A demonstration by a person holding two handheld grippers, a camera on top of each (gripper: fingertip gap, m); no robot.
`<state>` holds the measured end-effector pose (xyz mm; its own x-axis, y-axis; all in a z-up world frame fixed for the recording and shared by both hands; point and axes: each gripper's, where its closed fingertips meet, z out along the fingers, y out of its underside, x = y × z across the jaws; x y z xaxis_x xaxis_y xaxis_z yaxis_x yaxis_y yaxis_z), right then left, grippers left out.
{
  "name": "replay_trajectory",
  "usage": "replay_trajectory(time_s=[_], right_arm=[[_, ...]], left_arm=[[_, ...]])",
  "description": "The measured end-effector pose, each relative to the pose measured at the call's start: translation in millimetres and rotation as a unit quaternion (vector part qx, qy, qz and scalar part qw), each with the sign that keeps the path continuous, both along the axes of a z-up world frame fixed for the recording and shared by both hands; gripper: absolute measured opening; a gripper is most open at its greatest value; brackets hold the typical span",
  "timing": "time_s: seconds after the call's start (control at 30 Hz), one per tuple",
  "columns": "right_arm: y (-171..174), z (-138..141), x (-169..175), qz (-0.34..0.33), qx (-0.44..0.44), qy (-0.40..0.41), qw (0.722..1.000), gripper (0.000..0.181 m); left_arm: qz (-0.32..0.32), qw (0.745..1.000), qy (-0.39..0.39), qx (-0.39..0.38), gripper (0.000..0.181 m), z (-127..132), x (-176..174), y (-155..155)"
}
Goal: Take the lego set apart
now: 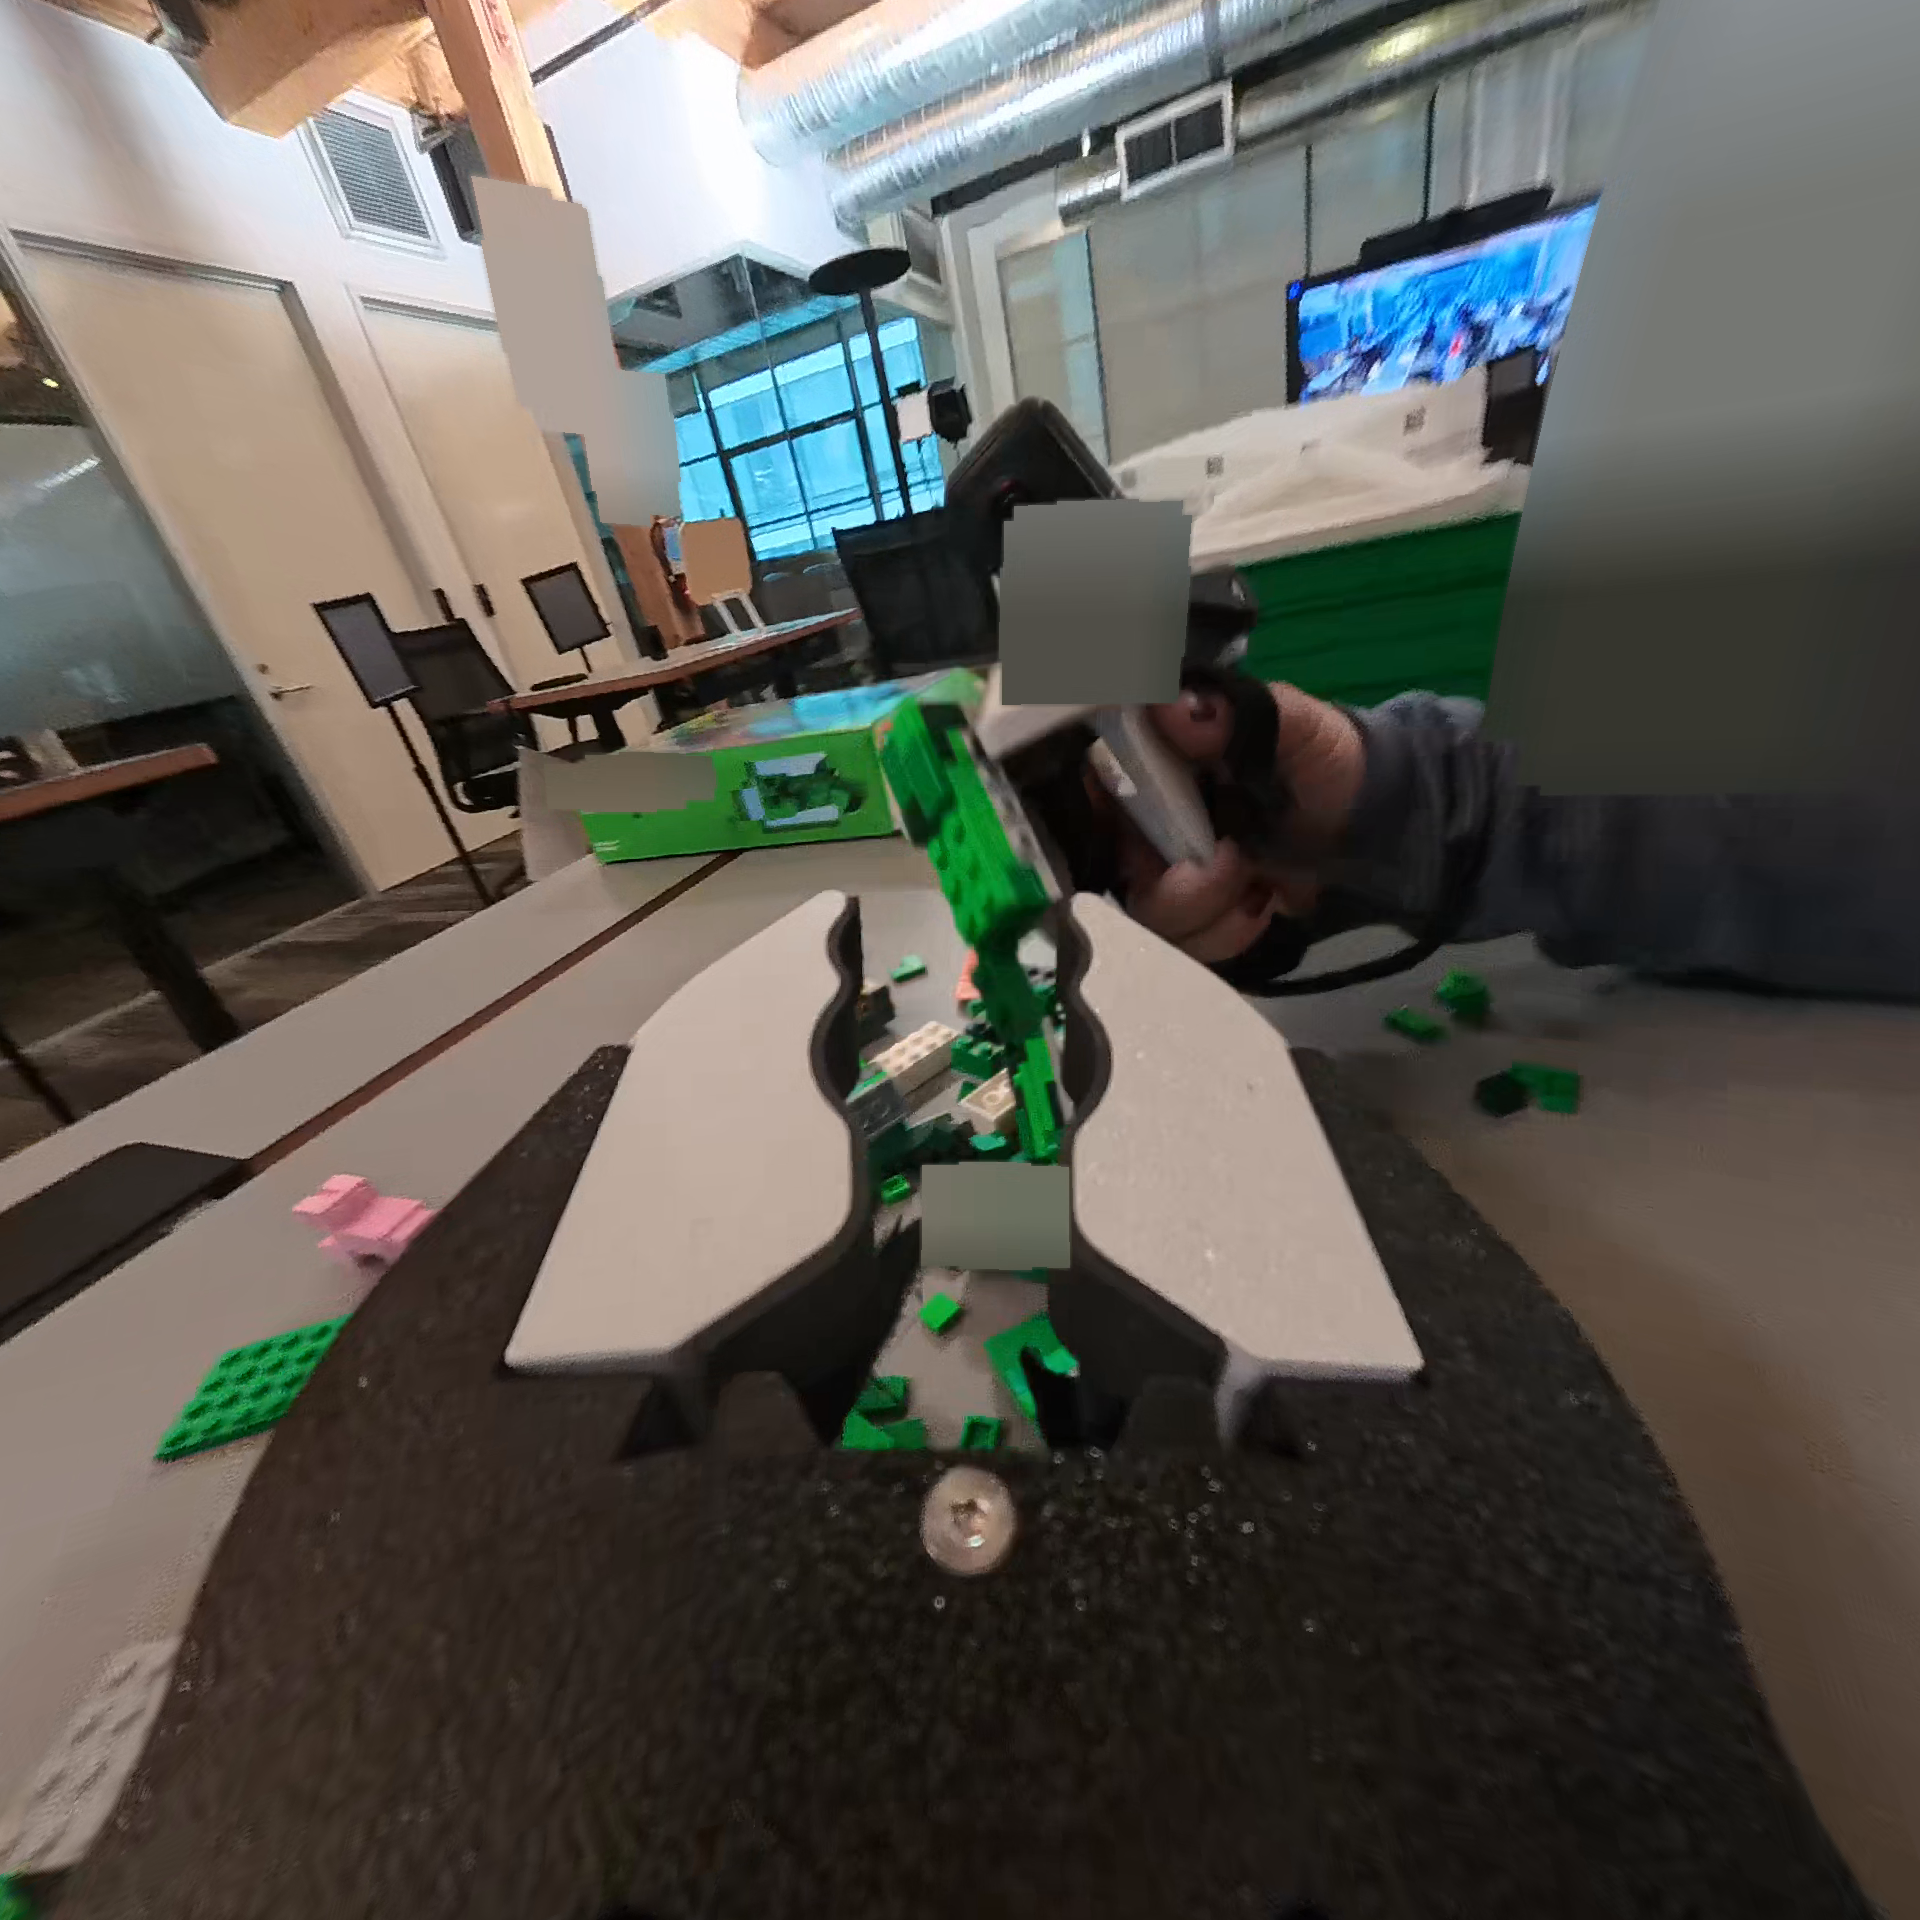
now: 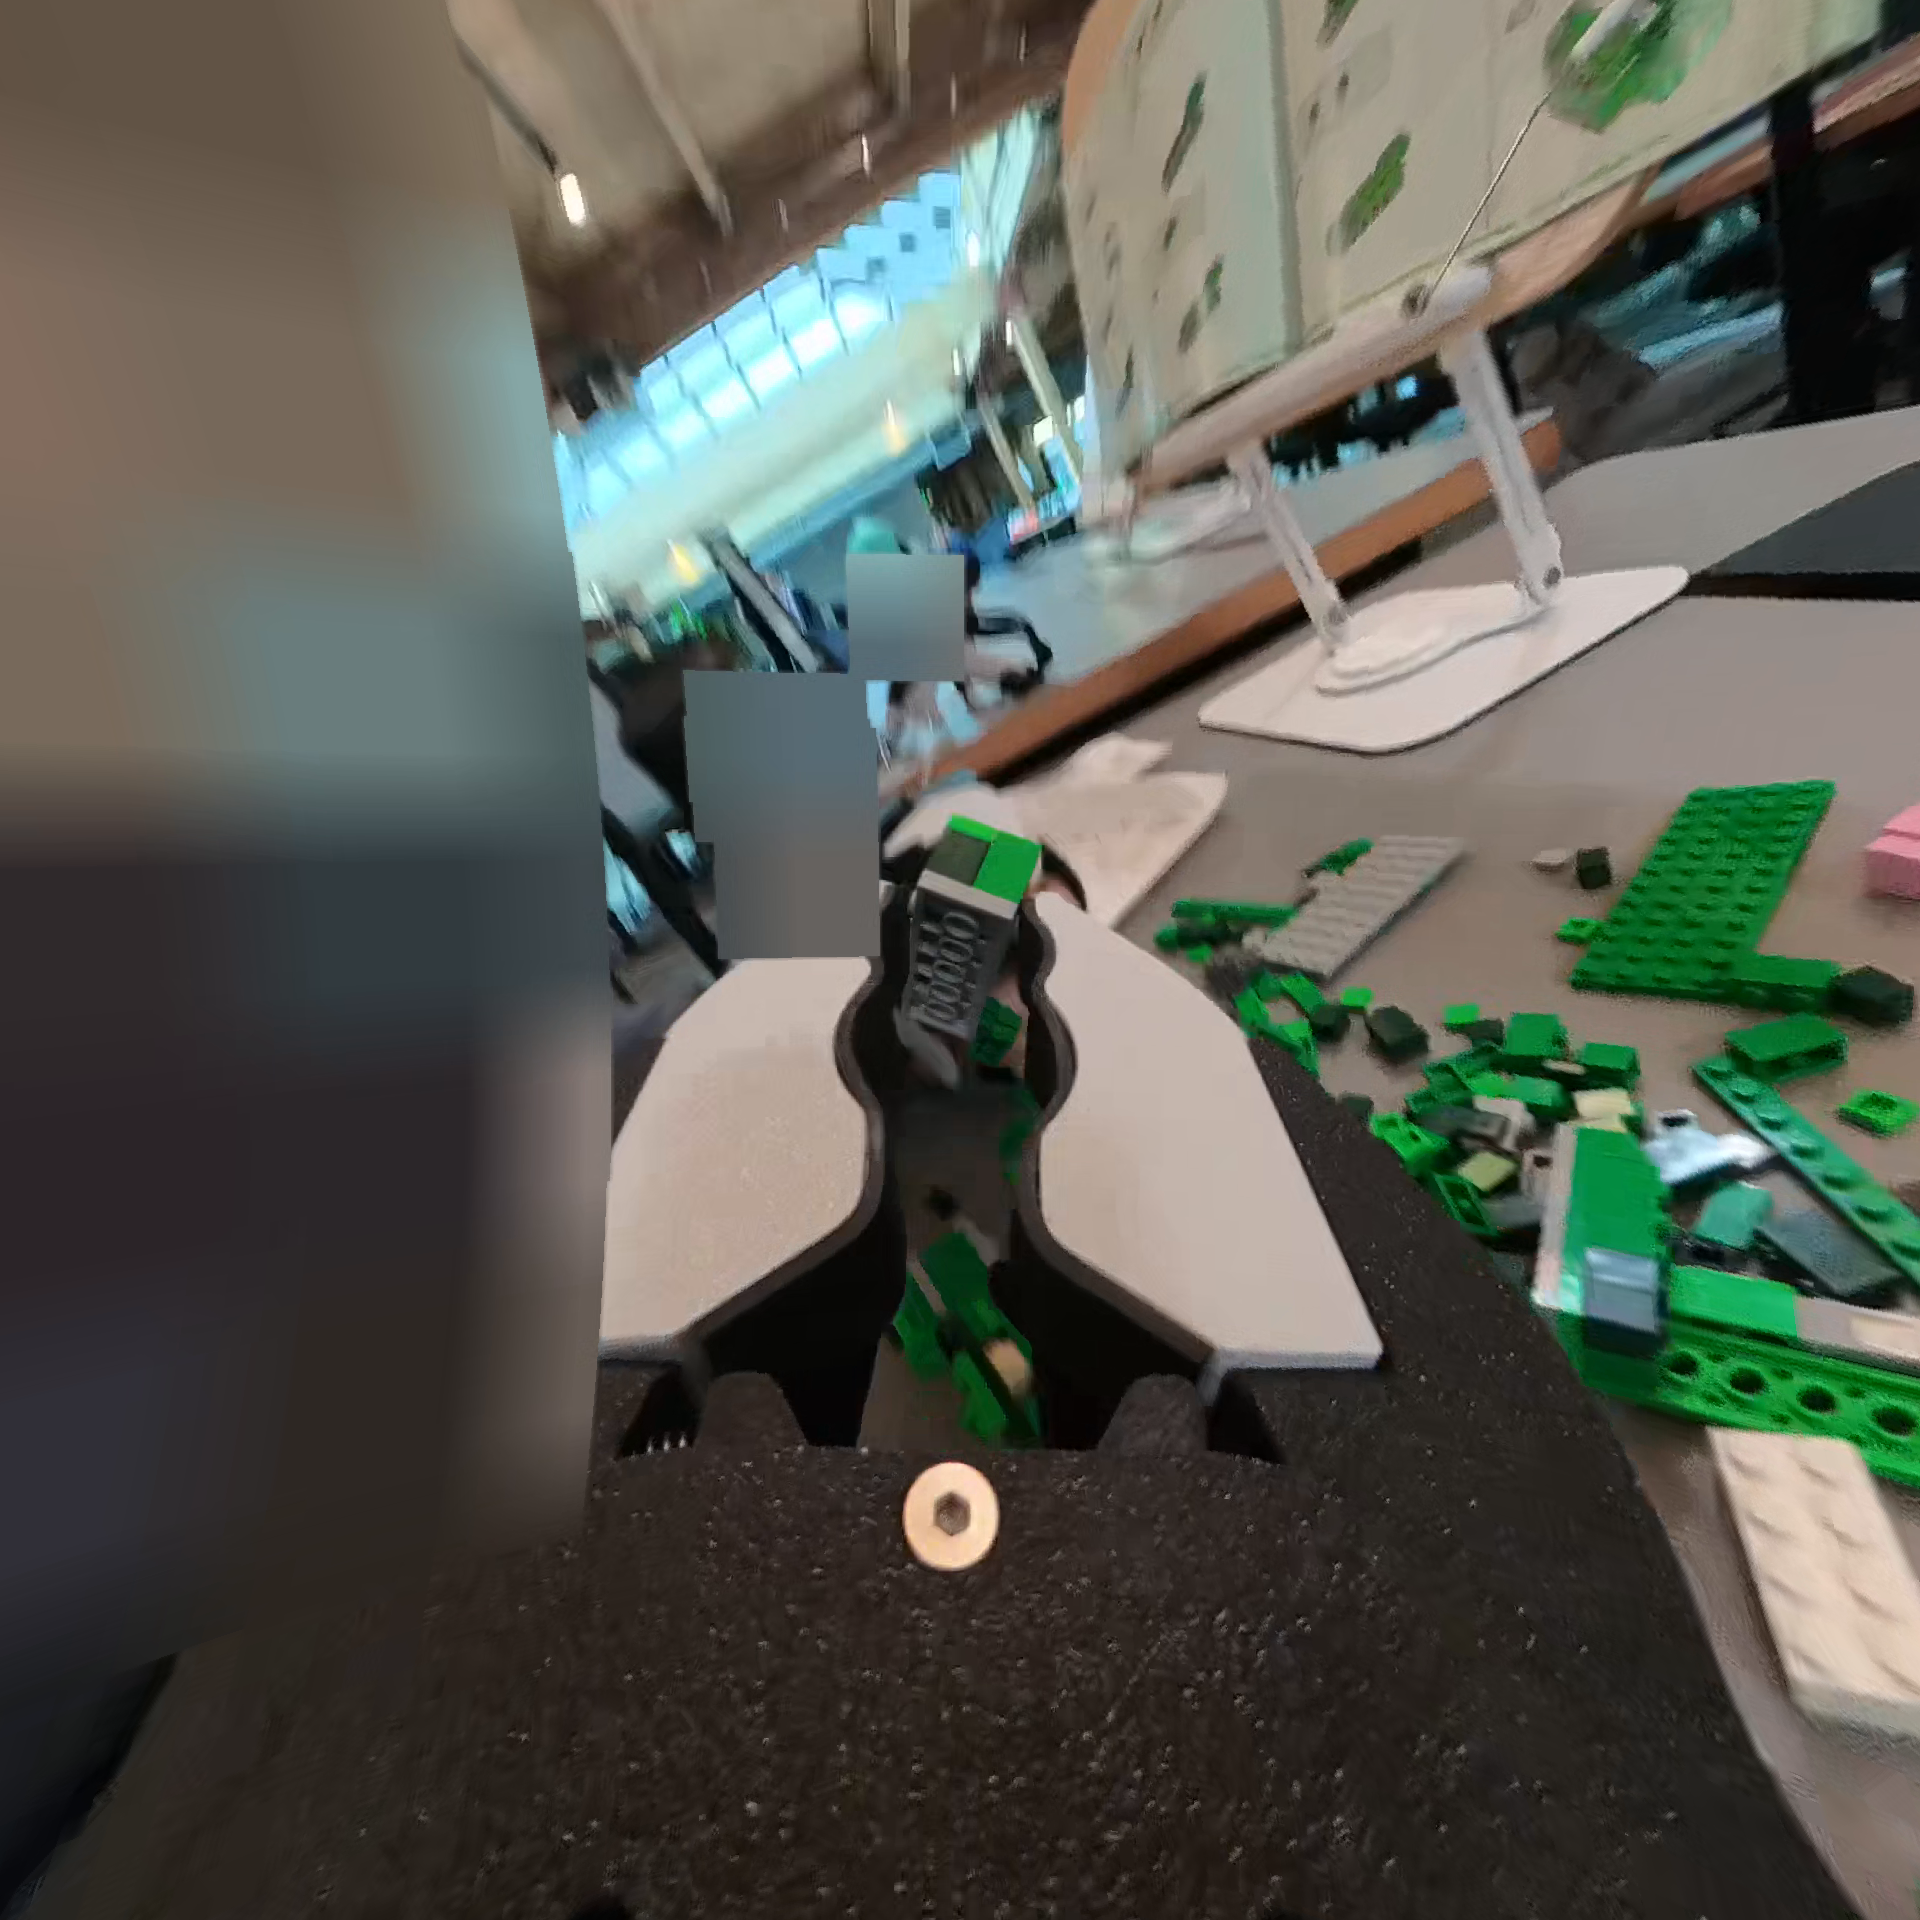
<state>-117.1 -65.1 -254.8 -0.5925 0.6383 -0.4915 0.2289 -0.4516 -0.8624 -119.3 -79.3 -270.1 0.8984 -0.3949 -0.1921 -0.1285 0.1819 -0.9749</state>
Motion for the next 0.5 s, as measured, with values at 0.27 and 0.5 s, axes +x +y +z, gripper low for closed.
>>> replay_trajectory(time_s=[0.27, 0.5], right_arm=[[-36, -22, 11, 0.077, 0.141, 0.006, 0.987, 0.019], [-40, -23, 11, 0.077, 0.156, 0.018, 0.985, 0.019]], left_arm=[[-0.144, 0.978, -0.105, -0.113, 0.026, -8, 21, -10], [-0.184, 0.964, -0.122, -0.149, 0.022, -9, 19, -17]])
